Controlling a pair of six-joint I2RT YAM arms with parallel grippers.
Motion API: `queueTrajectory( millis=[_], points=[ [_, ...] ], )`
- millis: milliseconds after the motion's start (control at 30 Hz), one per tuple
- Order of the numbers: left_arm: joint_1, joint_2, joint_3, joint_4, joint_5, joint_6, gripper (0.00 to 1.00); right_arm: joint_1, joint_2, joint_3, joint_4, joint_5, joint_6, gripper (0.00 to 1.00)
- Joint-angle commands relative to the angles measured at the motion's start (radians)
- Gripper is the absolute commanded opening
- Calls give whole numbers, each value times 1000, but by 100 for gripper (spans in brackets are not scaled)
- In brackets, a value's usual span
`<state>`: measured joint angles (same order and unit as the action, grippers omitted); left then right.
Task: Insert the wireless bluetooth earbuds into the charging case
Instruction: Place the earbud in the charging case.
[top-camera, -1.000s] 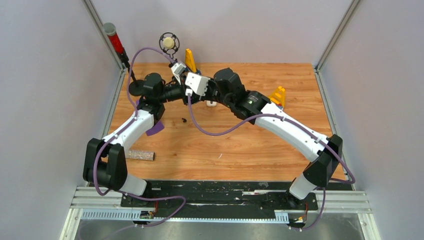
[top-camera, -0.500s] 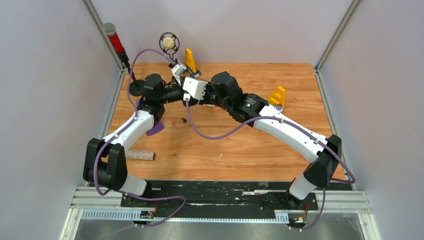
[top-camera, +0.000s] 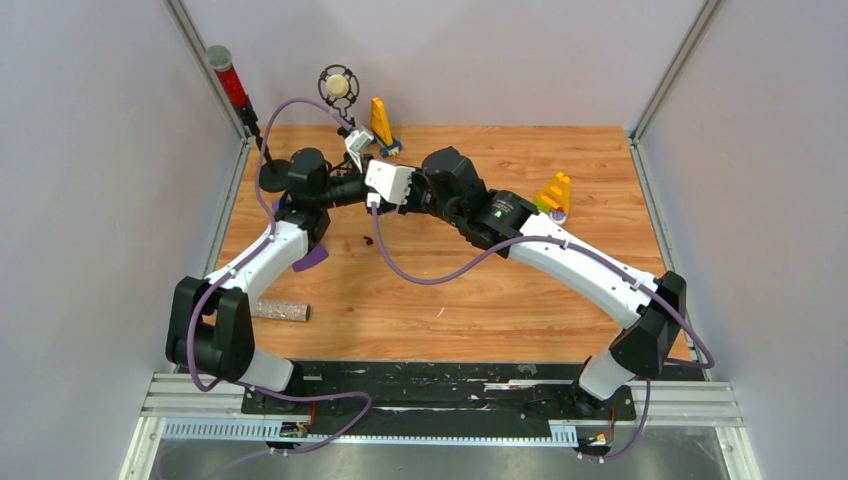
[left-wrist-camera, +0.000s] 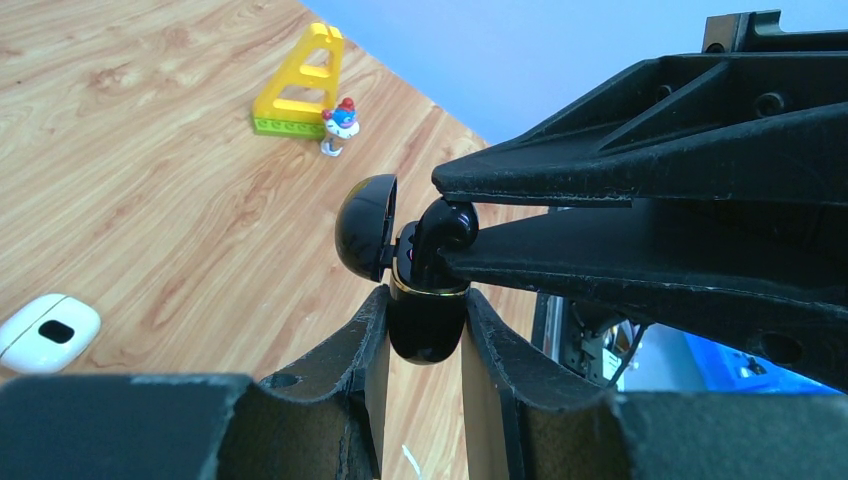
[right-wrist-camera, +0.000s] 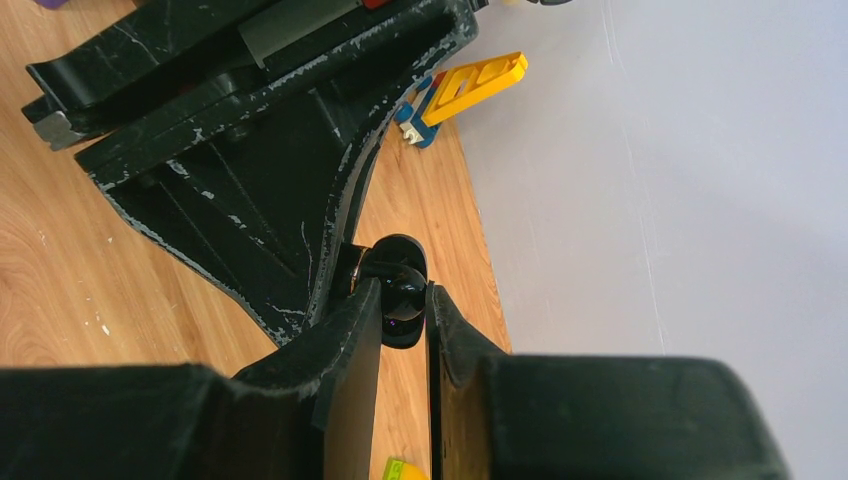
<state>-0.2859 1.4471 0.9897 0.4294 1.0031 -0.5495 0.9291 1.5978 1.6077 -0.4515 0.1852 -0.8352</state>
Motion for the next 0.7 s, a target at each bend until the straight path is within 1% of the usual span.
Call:
queueTrajectory(
  millis=[0,67,133,300,600,667],
  points=[
    [11,-44,17,80,-29,-4,0,30,-37,-9,-52,-37,12,18],
    [11,-44,19,81,-28,-4,0,30,-39,-8,-58,-41,11,24],
    [13,-44,21,81,-26,0,0,30,-41,1,-65,-46,10,28],
    [17,-48,22,83,-20,8,0,34,-40,28,-93,-60,10,33],
    [28,-63,18,105,-5,3,0,43,-36,48,-107,-56,14,38],
    [32,-67,17,87,-5,35,0,37,-41,61,-106,-35,25,43]
  ],
)
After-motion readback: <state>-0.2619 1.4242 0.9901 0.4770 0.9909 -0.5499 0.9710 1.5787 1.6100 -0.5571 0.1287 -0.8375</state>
